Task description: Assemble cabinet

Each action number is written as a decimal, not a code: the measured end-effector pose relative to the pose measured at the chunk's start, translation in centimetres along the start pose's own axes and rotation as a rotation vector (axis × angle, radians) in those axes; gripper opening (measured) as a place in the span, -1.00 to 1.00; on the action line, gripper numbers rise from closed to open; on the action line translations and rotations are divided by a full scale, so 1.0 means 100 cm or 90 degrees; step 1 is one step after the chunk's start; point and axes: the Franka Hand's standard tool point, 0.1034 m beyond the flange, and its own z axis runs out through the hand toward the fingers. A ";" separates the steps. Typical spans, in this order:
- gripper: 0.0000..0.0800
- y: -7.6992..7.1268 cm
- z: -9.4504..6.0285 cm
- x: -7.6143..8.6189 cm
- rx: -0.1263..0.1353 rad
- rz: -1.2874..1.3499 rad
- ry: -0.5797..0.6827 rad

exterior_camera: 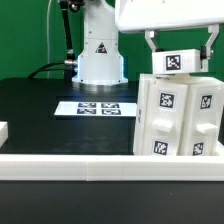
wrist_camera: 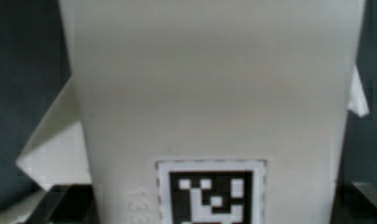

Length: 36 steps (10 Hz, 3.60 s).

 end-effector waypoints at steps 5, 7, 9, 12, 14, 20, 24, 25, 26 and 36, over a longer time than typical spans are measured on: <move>0.40 0.004 0.002 0.001 0.018 0.301 -0.014; 0.40 0.006 0.002 0.001 0.022 0.461 -0.028; 0.40 0.007 0.003 0.002 0.027 0.595 -0.043; 0.40 0.005 0.003 0.000 0.027 0.829 -0.061; 0.40 0.001 0.002 -0.002 0.032 0.907 -0.073; 0.81 -0.003 0.000 0.000 0.050 0.894 -0.092; 0.99 -0.010 -0.006 0.003 0.063 0.869 -0.096; 0.99 -0.012 -0.006 0.003 0.067 0.858 -0.097; 0.99 -0.011 -0.005 0.002 0.067 0.832 -0.095; 0.99 -0.021 -0.010 -0.003 0.065 0.650 -0.108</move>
Offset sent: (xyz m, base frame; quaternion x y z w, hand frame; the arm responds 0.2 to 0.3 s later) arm -0.0097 -0.0075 -0.0061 0.0222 0.0154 0.3306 0.9434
